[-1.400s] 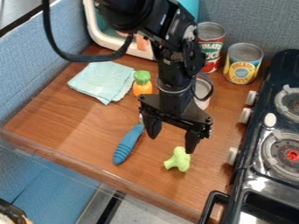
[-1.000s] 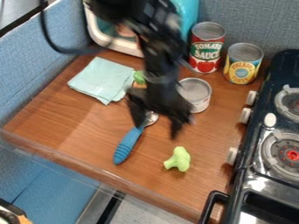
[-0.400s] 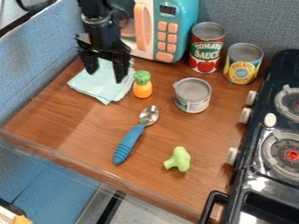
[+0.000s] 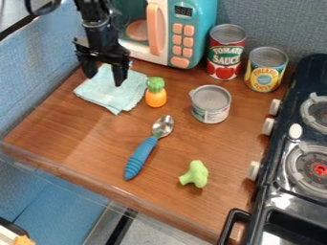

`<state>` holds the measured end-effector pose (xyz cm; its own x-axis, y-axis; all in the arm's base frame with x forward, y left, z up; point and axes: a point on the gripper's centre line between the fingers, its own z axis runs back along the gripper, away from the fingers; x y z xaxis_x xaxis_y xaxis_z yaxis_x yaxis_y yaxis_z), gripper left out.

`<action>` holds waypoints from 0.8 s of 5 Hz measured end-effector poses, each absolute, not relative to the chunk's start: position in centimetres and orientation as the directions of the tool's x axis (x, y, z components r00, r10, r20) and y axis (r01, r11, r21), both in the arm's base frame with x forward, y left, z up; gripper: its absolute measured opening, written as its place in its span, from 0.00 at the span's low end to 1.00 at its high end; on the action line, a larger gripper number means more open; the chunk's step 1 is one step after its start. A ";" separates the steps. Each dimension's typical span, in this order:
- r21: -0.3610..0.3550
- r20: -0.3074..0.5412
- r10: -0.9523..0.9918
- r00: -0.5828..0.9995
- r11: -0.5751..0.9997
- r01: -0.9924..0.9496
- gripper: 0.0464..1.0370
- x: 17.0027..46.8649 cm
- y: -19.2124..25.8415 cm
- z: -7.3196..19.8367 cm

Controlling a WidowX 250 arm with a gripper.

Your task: Move the light blue cloth to the bottom of the table

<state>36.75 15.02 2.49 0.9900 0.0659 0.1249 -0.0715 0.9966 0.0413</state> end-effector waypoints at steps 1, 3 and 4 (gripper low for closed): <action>0.044 0.097 0.083 0.992 0.995 -0.088 0.96 38.3 15.8 0.9; 0.050 0.053 0.020 0.998 0.998 -0.023 0.96 39.9 15.1 -1.7; 0.042 0.045 0.002 0.999 0.999 -0.004 0.96 38.0 14.3 -2.3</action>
<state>37.95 14.32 -2.30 0.9990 0.0022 0.0453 -0.0041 0.9991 0.0421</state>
